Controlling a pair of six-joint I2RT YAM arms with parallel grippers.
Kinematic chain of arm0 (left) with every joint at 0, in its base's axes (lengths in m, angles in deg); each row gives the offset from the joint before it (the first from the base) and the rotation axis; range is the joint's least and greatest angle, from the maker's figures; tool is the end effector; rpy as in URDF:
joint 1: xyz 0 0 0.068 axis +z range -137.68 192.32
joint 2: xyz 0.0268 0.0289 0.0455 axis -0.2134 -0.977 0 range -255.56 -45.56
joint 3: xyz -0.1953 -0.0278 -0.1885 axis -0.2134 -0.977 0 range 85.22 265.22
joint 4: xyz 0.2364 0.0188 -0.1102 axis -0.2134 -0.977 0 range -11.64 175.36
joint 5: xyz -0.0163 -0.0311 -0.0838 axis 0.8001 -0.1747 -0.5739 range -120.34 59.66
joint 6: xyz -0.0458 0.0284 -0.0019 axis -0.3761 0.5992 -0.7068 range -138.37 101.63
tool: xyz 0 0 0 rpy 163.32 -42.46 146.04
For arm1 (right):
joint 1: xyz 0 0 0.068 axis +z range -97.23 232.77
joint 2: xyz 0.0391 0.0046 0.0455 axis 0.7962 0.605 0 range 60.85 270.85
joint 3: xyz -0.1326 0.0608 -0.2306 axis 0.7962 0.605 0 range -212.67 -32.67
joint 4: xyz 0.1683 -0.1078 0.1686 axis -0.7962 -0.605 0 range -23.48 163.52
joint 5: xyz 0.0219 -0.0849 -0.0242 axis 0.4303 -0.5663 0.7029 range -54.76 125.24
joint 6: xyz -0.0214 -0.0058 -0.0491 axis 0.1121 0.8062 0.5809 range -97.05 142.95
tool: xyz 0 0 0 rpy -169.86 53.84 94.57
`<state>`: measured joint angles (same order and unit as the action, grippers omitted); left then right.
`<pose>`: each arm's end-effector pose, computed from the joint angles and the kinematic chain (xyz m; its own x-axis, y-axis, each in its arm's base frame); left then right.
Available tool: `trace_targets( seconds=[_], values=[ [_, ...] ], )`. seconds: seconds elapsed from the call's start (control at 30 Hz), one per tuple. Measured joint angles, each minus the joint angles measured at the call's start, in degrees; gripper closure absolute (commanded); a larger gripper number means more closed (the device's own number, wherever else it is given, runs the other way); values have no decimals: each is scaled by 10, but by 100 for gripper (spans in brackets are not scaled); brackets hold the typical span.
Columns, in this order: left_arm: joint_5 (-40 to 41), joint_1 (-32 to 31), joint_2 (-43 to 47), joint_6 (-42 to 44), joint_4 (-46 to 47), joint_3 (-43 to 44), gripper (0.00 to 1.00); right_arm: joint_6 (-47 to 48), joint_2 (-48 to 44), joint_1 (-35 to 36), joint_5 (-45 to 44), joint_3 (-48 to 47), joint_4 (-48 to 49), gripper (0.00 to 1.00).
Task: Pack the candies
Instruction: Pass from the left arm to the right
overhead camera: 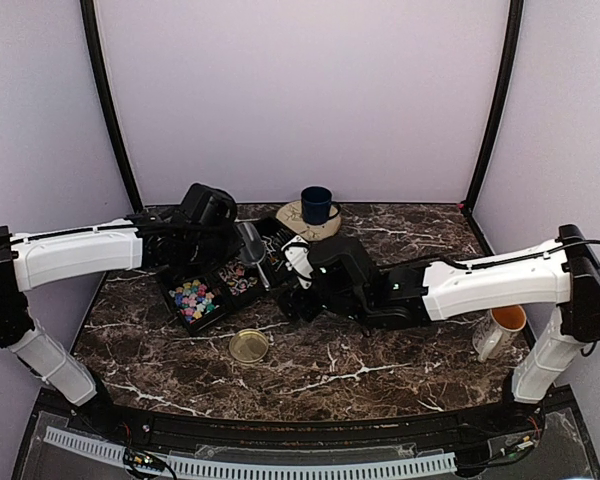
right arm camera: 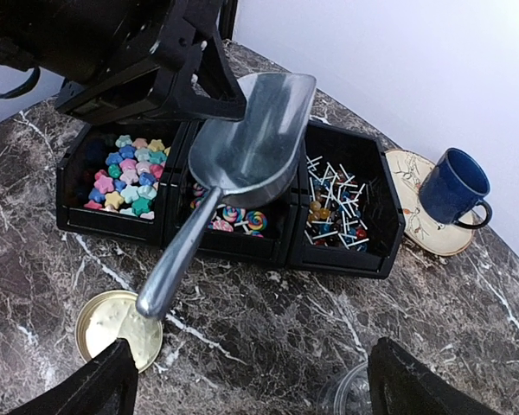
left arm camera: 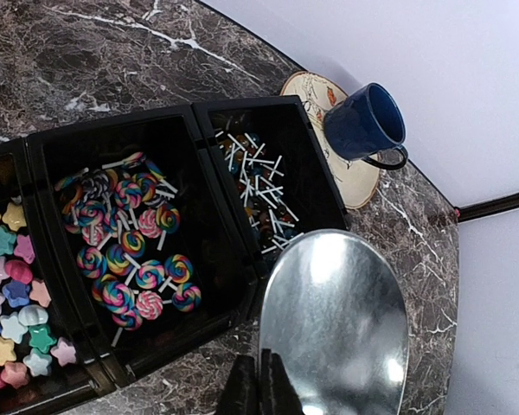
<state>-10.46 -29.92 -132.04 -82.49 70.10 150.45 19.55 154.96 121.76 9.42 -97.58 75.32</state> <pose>0.2601 -0.2197 0.2802 -0.5791 -0.6170 -0.5329 -0.2087 0.7440 -0.6347 0.1494 0.3457 0.2609 -0.2062 -0.3882 -0.8982 -0.6906 0.7081 -0.1475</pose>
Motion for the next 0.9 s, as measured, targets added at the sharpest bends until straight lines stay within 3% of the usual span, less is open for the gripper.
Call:
trace_targets(
  seconds=[0.57, 0.9],
  values=[
    [42, -34, -1, -4, -13, 11, 100, -31, 52, 3, -13, -38, 30, 20],
    [42, -39, -1, -8, -9, 11, 100, -33, 65, 5, -12, -47, 30, 44]
  ],
)
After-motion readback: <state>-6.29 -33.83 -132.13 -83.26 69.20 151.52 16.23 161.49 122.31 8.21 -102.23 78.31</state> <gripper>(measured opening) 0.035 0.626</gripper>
